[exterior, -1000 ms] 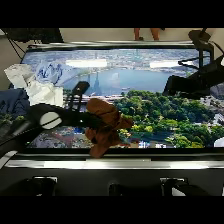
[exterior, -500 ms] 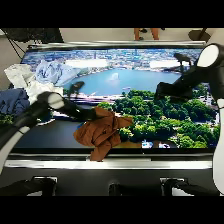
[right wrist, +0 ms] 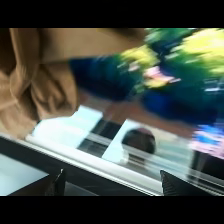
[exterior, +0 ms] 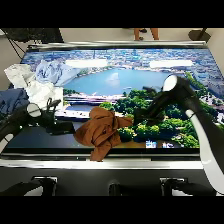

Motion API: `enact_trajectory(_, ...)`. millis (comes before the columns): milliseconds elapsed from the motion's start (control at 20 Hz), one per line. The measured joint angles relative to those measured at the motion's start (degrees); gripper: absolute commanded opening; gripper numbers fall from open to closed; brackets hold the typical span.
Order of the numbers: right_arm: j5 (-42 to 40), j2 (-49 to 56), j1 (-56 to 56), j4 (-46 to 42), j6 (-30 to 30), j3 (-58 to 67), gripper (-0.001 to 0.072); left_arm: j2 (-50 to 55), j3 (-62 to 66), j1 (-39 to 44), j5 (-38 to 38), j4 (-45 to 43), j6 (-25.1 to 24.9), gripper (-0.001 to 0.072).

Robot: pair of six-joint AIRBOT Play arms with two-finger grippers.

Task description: Fold the shirts.

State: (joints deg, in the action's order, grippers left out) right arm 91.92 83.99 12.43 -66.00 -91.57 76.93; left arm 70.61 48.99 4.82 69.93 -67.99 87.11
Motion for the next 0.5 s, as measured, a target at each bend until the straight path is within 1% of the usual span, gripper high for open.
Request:
enact_trajectory(150, -2.5, 0.0, 4.1, 0.5, 1.3, -3.3, 0.0679, 0.1, -5.8, -0.9, -5.0, 6.4, -2.3, 0.0703)
enact_trajectory(250, -3.5, 0.0, 5.4, 0.6, 1.7, -4.3, 0.0679, 0.7, -7.6, -1.2, -7.9, 8.9, -3.0, 0.0644)
enact_trajectory(300, -4.0, 0.0, 5.8, 0.7, 1.8, -4.6, 0.0679, 1.1, -8.1, -1.4, -8.8, 10.4, -3.6, 0.0644)
enact_trajectory(350, -4.3, 0.0, 6.2, 0.8, 1.9, -4.9, 0.0680, 1.6, -8.5, -1.4, -9.4, 12.2, -4.0, 0.0621)
enact_trajectory(450, -5.3, 0.0, 6.5, 1.0, 2.0, -5.2, 0.0681, 2.6, -9.0, -1.4, -11.6, 15.1, -5.0, 0.0406)
enact_trajectory(500, -6.0, 0.1, 6.6, 1.2, 2.0, -5.3, 0.0680, 3.0, -9.3, -1.4, -12.7, 15.5, -5.2, 0.0238)
